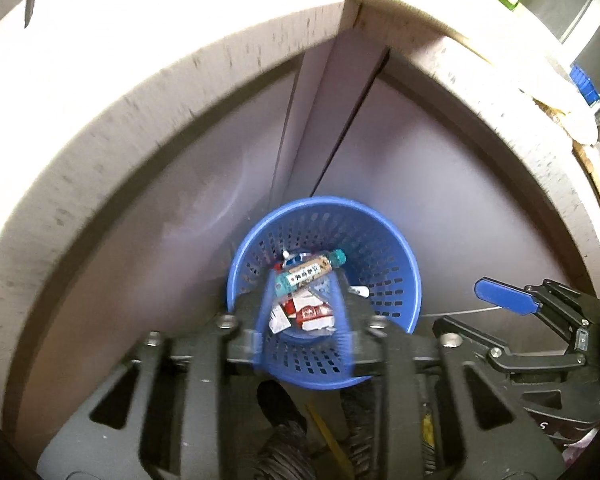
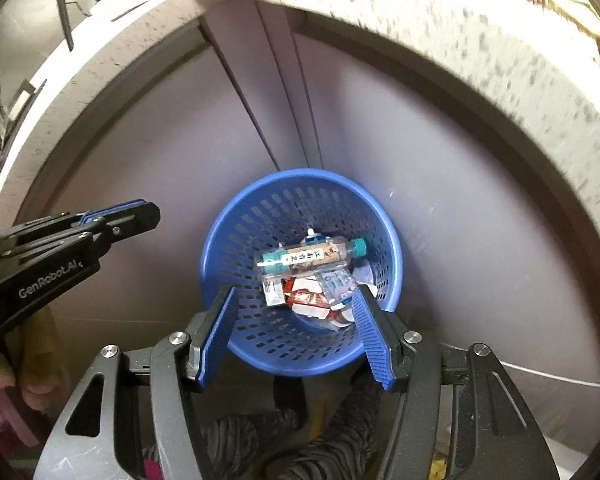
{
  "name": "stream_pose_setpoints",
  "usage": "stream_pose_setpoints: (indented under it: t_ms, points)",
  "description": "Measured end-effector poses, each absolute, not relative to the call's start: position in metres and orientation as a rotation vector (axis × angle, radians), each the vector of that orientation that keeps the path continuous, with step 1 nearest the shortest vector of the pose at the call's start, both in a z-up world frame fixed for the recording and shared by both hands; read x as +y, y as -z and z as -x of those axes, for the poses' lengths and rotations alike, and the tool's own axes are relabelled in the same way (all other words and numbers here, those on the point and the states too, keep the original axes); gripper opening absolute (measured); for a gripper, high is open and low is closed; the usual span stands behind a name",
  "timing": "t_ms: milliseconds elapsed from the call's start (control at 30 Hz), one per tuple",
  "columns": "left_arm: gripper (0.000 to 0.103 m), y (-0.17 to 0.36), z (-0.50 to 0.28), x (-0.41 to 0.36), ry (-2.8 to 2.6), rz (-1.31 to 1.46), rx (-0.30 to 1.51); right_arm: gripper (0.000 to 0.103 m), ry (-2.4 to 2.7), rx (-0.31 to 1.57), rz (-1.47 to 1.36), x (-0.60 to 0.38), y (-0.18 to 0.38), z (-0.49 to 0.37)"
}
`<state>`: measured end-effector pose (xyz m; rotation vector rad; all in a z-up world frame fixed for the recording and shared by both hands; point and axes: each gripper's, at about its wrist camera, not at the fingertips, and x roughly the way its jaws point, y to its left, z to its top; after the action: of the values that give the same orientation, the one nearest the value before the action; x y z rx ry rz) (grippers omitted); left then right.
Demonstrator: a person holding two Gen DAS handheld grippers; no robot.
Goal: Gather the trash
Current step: 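Open the right tool to drop the bottle while the left tool drops the tube, then raise both open tools from the basket back over the cloth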
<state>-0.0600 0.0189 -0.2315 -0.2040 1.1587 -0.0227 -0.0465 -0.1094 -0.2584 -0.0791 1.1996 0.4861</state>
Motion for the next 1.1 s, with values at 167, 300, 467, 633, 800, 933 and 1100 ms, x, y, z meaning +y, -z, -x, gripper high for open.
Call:
stream_pose_setpoints:
  t_ms: [167, 300, 467, 633, 800, 933, 1100]
  points:
    - [0.031, 0.216, 0.064, 0.018, 0.020, 0.194, 1.139, 0.060, -0.507, 1.175, 0.113, -0.111, 0.244, 0.052]
    - [0.046, 0.199, 0.068, 0.016, 0.012, 0.190, 1.108, 0.065, -0.519, 1.165, 0.128, -0.115, 0.232, 0.055]
    - [0.047, 0.180, 0.067, 0.018, 0.013, 0.209, 1.080, 0.065, -0.519, 1.157, 0.133, -0.121, 0.217, 0.056]
    - [0.047, 0.163, 0.061, 0.017, 0.016, 0.218, 1.049, 0.065, -0.533, 1.120, 0.129, -0.128, 0.191, 0.056]
    - [0.047, 0.133, 0.047, 0.018, 0.012, 0.237, 1.010, 0.066, -0.545, 1.061, 0.101, -0.143, 0.164, 0.046]
    - [0.047, 0.113, 0.025, 0.017, 0.010, 0.248, 0.978, 0.070, -0.550, 1.019, 0.054, -0.161, 0.141, 0.027]
    - [0.054, 0.094, -0.012, 0.014, 0.003, 0.276, 0.946, 0.071, -0.547, 0.966, 0.028, -0.181, 0.113, -0.005]
